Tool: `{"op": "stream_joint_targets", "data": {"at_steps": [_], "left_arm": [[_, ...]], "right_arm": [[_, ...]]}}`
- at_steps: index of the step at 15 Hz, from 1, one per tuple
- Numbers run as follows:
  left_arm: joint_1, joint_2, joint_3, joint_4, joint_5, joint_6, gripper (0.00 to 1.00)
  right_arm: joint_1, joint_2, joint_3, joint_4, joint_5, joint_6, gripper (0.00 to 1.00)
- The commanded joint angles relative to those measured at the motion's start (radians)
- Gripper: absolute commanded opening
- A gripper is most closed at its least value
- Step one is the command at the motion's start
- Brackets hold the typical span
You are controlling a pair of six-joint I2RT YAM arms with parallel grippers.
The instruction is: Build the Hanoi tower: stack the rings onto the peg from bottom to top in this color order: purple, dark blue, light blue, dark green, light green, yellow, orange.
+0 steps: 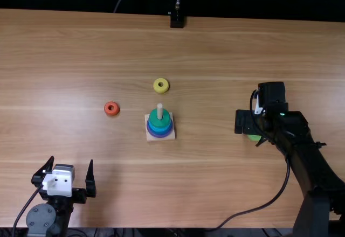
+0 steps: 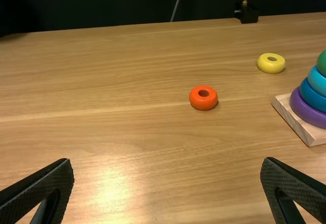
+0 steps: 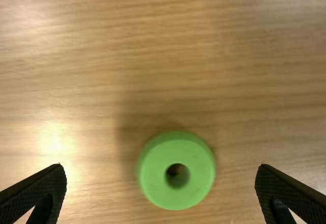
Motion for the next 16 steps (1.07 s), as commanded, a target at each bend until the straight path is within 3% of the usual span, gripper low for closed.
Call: {"op": "stream_joint_targets", "data": {"at_steps": [1, 16], "left_arm": [[0.008, -0.012, -0.101, -0.086, 0.016, 0.009, 1.00], [0.008, -0.012, -0.101, -0.087, 0.016, 0.009, 1.00]], "right_arm": [[-0.032, 0.035, -0.021, 0.003, -0.002, -0.003, 1.00], [-0.051, 0.095, -0.046, 0.005, -0.002, -0.003, 1.00]]}}
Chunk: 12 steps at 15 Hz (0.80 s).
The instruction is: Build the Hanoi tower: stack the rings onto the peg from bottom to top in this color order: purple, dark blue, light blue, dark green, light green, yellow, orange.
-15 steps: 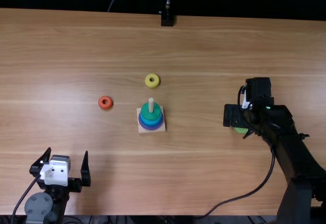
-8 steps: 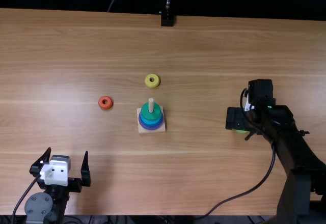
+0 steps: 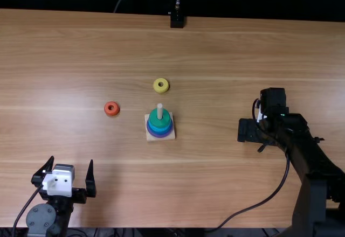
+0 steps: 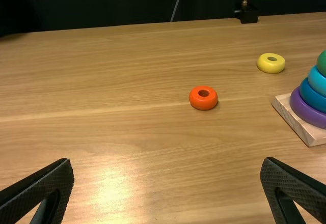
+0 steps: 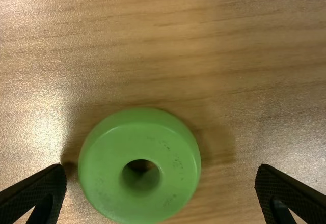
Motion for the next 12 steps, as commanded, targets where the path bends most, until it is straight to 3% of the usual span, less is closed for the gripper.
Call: {"op": "stream_joint_targets", "data": {"at_steps": [1, 6, 7, 8, 9, 10, 12], "left_arm": [[0.008, -0.012, -0.101, -0.086, 0.016, 0.009, 1.00], [0.008, -0.012, -0.101, -0.086, 0.016, 0.009, 1.00], [0.008, -0.012, -0.101, -0.088, 0.016, 0.009, 1.00], [0.008, -0.012, -0.101, -0.086, 0.016, 0.009, 1.00], [0.008, -0.012, -0.101, -0.086, 0.016, 0.009, 1.00], [0.008, -0.012, -0.101, -0.086, 0.016, 0.009, 1.00], [0.008, -0.012, -0.101, -0.088, 0.016, 0.009, 1.00]], "right_arm": [[-0.009, 0.028, 0.003, 0.002, -0.002, 0.005, 1.00], [-0.009, 0.043, 0.010, 0.011, -0.002, 0.007, 1.00], [-0.009, 0.045, 0.011, 0.013, -0.003, 0.001, 0.81], [-0.009, 0.043, 0.011, 0.013, -0.005, -0.001, 0.46], [-0.008, 0.045, 0.010, 0.013, -0.011, -0.002, 0.24], [-0.008, 0.045, 0.008, 0.013, -0.040, -0.002, 0.03], [-0.009, 0.045, 0.008, 0.013, -0.158, -0.006, 0.00]]}}
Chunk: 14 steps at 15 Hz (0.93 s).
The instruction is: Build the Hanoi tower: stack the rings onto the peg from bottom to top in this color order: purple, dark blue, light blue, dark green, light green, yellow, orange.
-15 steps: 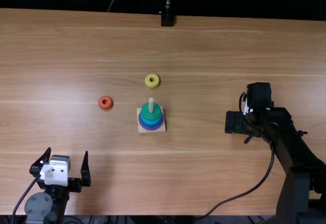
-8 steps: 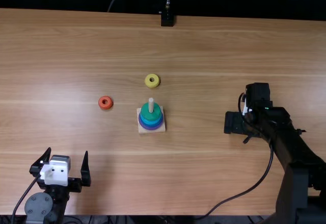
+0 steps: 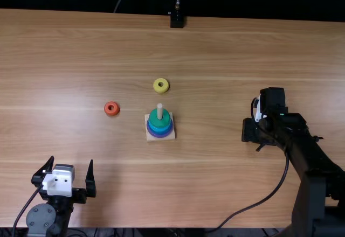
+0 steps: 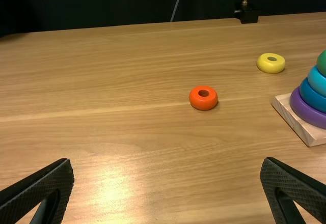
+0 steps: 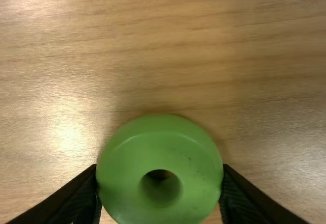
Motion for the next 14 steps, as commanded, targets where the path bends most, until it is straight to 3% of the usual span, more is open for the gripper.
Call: {"op": "stream_joint_targets", "data": {"at_steps": [1, 4, 6, 9, 14], "left_arm": [[0.008, -0.012, -0.101, -0.088, 0.016, 0.009, 1.00], [0.008, -0.012, -0.101, -0.086, 0.016, 0.009, 1.00], [0.008, -0.012, -0.101, -0.086, 0.016, 0.009, 1.00], [0.008, -0.012, -0.101, -0.088, 0.016, 0.009, 1.00], [0.008, -0.012, -0.101, -0.088, 0.016, 0.009, 1.00]], "right_arm": [[-0.009, 0.027, 0.007, -0.005, -0.094, -0.006, 0.00], [-0.002, 0.018, 0.059, -0.026, -0.098, -0.008, 0.00], [0.012, 0.009, 0.176, -0.171, -0.096, -0.010, 0.00], [0.150, -0.028, 0.412, -0.517, -0.096, -0.019, 0.00], [0.316, -0.016, 0.806, -0.751, -0.098, -0.021, 0.00]]}}
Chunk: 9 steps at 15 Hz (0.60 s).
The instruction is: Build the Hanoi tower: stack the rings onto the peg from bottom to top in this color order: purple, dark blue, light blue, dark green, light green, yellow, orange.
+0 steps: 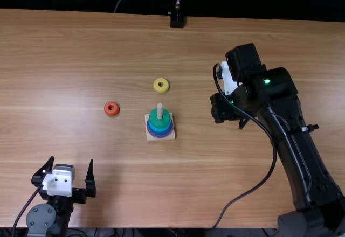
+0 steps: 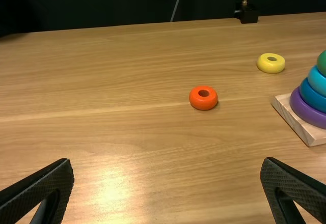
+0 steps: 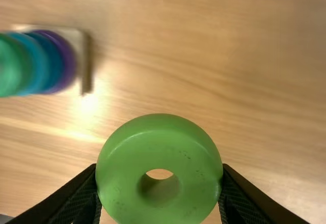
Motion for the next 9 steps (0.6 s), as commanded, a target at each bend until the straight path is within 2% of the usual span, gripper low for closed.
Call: {"op": "stream_joint_targets", "data": {"at_steps": [1, 7, 9], "left_arm": [[0.008, -0.012, -0.101, -0.086, 0.016, 0.009, 1.00], [0.008, -0.012, -0.101, -0.086, 0.016, 0.009, 1.00], [0.008, -0.012, -0.101, -0.086, 0.016, 0.009, 1.00]], "right_arm": [[0.035, -0.001, 0.094, -0.007, -0.008, -0.001, 0.00], [0.220, 0.147, 0.320, -0.014, -0.008, 0.014, 0.00], [0.262, 0.193, 0.396, -0.016, -0.008, 0.056, 0.00]]}}
